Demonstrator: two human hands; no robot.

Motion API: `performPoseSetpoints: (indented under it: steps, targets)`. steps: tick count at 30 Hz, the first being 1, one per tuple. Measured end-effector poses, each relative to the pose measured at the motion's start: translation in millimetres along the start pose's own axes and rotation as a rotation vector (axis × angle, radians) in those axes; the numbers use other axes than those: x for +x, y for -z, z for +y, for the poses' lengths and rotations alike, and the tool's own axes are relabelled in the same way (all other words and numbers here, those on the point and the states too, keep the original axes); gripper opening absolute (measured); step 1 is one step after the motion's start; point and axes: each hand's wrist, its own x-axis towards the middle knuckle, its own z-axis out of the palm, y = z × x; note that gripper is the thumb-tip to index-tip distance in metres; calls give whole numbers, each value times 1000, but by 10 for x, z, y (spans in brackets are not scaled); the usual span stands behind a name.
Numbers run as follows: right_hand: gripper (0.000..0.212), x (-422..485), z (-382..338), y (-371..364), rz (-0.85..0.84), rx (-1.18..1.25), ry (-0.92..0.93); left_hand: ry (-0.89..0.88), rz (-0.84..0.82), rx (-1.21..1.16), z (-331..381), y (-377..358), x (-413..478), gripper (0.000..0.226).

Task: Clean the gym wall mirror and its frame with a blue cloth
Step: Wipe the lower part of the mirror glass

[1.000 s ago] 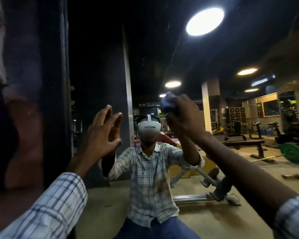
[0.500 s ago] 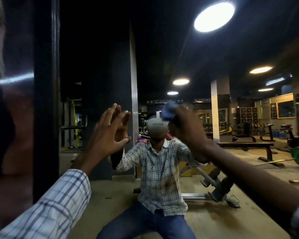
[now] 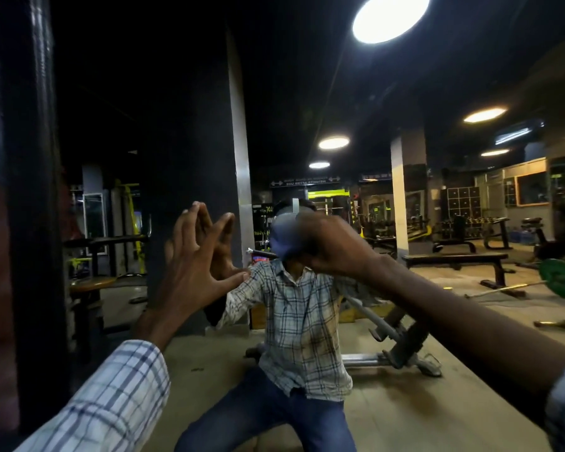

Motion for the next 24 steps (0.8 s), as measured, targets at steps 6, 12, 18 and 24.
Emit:
performPoseSetpoints:
  steps: [6,12,18,24]
  targets:
    - [41,-162,26,-36,122,22,-34,27,20,14,222,-71,117,117]
    - [35,-205,185,108,149,-9,-98,24,23,25,178,-103,98,122]
    - [38,-332,-98,-148,154,10,-70,-1,17,50,128,-110,26,119]
    - [40,-277,-5,-22,455,24,-297,-36,39,34,68,-136,16,116]
